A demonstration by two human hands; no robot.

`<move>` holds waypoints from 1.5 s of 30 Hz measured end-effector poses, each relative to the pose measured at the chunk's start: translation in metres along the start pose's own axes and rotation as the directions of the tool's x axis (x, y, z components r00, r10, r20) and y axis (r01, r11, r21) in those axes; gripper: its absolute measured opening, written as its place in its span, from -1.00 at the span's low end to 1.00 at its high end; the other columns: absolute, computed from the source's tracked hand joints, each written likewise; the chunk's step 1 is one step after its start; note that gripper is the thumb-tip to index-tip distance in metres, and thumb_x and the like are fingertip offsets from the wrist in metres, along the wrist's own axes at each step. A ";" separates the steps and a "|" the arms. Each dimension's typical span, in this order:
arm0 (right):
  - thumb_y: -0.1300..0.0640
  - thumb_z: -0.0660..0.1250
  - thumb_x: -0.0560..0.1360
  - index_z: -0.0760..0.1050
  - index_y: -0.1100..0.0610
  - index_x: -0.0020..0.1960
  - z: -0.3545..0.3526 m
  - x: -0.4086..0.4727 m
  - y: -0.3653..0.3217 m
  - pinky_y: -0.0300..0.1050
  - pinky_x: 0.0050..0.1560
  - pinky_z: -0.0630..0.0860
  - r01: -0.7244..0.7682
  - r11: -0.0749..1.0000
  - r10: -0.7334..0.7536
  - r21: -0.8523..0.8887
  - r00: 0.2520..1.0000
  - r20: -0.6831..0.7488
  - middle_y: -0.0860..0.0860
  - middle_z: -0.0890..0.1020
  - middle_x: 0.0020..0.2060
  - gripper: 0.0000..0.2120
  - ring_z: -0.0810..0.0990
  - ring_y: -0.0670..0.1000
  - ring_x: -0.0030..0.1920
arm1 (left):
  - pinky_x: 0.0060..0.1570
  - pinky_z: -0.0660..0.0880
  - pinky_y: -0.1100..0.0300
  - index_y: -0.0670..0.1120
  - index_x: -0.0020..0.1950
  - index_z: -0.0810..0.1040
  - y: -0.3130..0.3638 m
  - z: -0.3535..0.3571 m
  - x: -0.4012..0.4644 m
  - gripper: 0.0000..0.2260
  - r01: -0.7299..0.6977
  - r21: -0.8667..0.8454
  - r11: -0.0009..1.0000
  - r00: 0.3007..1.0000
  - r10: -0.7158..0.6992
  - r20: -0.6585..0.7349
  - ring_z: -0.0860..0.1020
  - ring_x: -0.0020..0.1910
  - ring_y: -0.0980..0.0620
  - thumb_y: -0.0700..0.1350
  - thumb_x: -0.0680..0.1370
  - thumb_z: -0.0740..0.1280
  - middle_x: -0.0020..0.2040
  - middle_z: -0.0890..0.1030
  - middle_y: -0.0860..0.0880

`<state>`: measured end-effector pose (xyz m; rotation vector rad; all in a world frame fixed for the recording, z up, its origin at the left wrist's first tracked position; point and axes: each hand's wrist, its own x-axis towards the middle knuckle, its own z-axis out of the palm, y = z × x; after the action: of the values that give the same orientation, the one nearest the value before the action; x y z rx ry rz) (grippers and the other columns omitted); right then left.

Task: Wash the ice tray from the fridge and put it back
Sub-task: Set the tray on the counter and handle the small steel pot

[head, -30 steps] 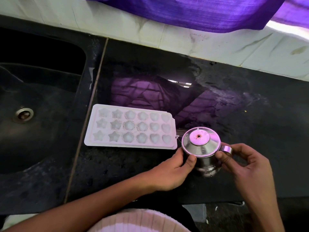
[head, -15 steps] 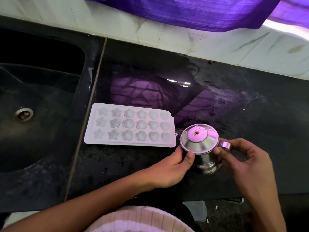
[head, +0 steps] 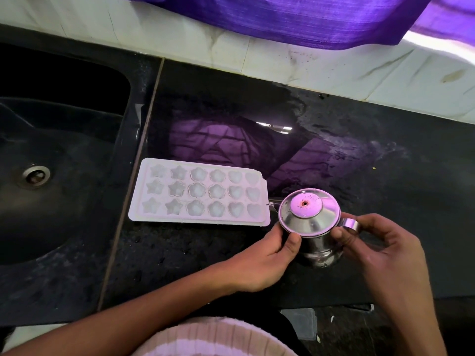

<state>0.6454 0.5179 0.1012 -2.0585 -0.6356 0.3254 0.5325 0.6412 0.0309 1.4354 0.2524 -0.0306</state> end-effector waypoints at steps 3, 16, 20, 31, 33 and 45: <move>-0.03 0.44 0.20 0.61 -0.05 -0.20 0.000 -0.001 -0.003 -0.10 -0.15 0.62 0.005 1.000 -0.005 0.016 1.000 0.001 -0.22 0.70 -0.17 -0.82 0.68 -0.18 -0.27 | 0.13 0.01 0.71 0.25 0.38 -0.04 0.005 0.001 -0.002 -0.65 -0.032 -0.015 0.999 0.999 0.031 -0.028 0.01 0.15 0.76 0.05 0.63 -0.01 0.24 0.05 0.52; 0.14 0.43 0.26 0.62 -0.07 -0.28 0.007 0.006 -0.015 -0.36 -0.28 0.57 0.063 0.969 -0.061 0.239 0.998 -0.017 -0.17 0.71 -0.18 -0.89 0.67 -0.21 -0.24 | 0.33 0.14 0.46 0.11 0.46 0.16 0.012 0.005 0.001 -0.63 -0.262 0.010 0.965 0.913 0.251 -0.323 0.21 0.40 0.38 0.01 0.64 0.05 0.41 0.29 0.27; 0.12 0.44 0.25 0.63 -0.05 -0.28 0.013 0.016 -0.023 -0.36 -0.27 0.57 0.073 0.969 -0.074 0.237 0.997 -0.004 -0.16 0.71 -0.19 -0.91 0.67 -0.19 -0.23 | 0.35 0.20 0.39 0.03 0.47 0.25 0.011 -0.002 0.004 -0.55 -0.223 -0.020 0.975 0.896 0.196 -0.398 0.28 0.38 0.35 0.13 0.60 0.06 0.39 0.38 0.20; 0.01 0.45 0.21 0.63 -0.06 -0.22 0.031 0.054 -0.042 -0.27 -0.24 0.61 0.038 0.994 -0.047 0.102 0.995 0.090 -0.14 0.71 -0.24 -0.85 0.67 -0.15 -0.31 | 0.22 0.30 0.45 0.06 0.35 0.41 0.007 -0.024 0.015 -0.57 -0.153 -0.151 0.977 0.882 0.066 -0.466 0.41 0.26 0.37 0.20 0.56 0.06 0.24 0.53 0.27; 0.01 0.45 0.21 0.63 -0.06 -0.22 0.033 0.060 -0.043 -0.24 -0.22 0.62 0.035 0.995 -0.044 0.089 0.994 0.098 -0.14 0.71 -0.25 -0.85 0.66 -0.16 -0.33 | 0.23 0.26 0.50 0.06 0.37 0.40 0.007 -0.027 0.017 -0.55 -0.152 -0.169 0.974 0.881 0.056 -0.471 0.37 0.29 0.39 0.21 0.55 0.06 0.27 0.50 0.29; -0.02 0.45 0.21 0.63 -0.06 -0.20 0.034 0.066 -0.042 -0.18 -0.21 0.63 0.045 0.999 -0.046 0.004 0.992 0.117 -0.17 0.71 -0.22 -0.83 0.68 -0.14 -0.29 | 0.10 0.23 0.61 0.32 0.20 0.38 0.016 -0.035 0.016 -0.72 -0.043 -0.199 0.979 0.909 -0.045 -0.415 0.33 0.22 0.54 0.25 0.54 0.04 0.15 0.46 0.52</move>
<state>0.6719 0.5968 0.1199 -2.0318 -0.7519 0.4220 0.5457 0.6795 0.0395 1.2239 0.5932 0.2997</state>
